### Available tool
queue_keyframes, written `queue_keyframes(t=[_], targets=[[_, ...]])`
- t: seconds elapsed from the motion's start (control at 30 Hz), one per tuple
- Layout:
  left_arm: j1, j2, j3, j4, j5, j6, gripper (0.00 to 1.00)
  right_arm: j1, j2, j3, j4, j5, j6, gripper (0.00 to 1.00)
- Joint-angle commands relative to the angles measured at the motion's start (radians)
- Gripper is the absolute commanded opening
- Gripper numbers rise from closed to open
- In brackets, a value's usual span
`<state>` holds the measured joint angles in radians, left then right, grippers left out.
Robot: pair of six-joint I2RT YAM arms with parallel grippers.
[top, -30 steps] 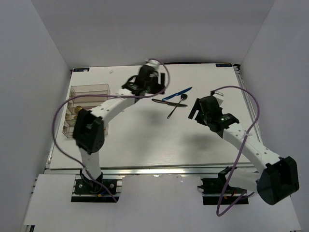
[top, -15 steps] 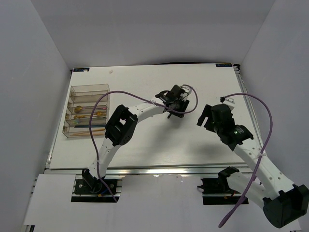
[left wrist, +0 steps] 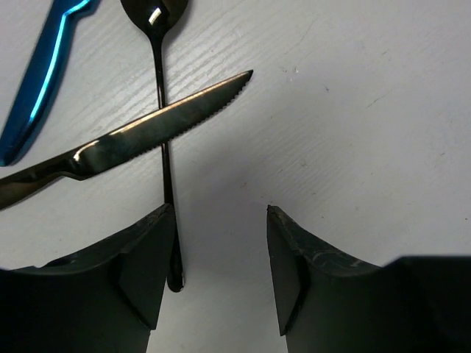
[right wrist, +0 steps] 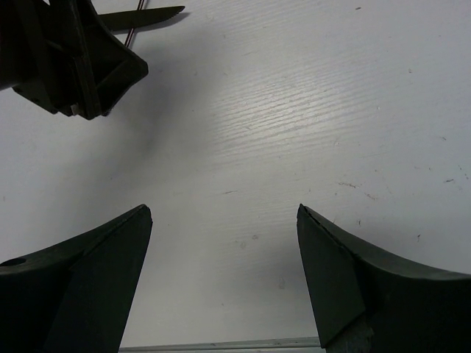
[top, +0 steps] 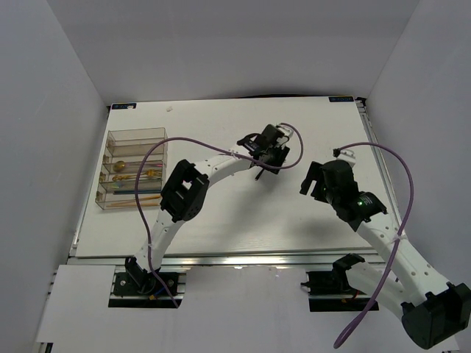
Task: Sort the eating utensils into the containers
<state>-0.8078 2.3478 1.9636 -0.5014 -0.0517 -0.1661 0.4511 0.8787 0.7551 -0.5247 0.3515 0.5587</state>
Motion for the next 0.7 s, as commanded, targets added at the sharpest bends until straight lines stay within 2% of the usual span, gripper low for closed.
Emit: queue_keyframes(t=[0.0, 0.17, 0.4, 0.67], targets=[[0.007, -0.016, 0.089, -0.042, -0.04, 0.045, 0.63, -0.005, -0.017, -0.002, 0.017, -0.011, -0.019, 0.84], [0.018, 0.042, 0.127, -0.037, -0.05, 0.045, 0.63, -0.006, -0.038, 0.01, 0.006, -0.016, -0.031, 0.84], [0.067, 0.091, 0.147, -0.005, 0.027, 0.013, 0.62, -0.005, -0.107, 0.029, -0.003, -0.037, -0.046, 0.84], [0.067, 0.156, 0.15, 0.006, 0.108, -0.009, 0.54, -0.005, -0.132, 0.032, 0.002, -0.042, -0.056, 0.84]])
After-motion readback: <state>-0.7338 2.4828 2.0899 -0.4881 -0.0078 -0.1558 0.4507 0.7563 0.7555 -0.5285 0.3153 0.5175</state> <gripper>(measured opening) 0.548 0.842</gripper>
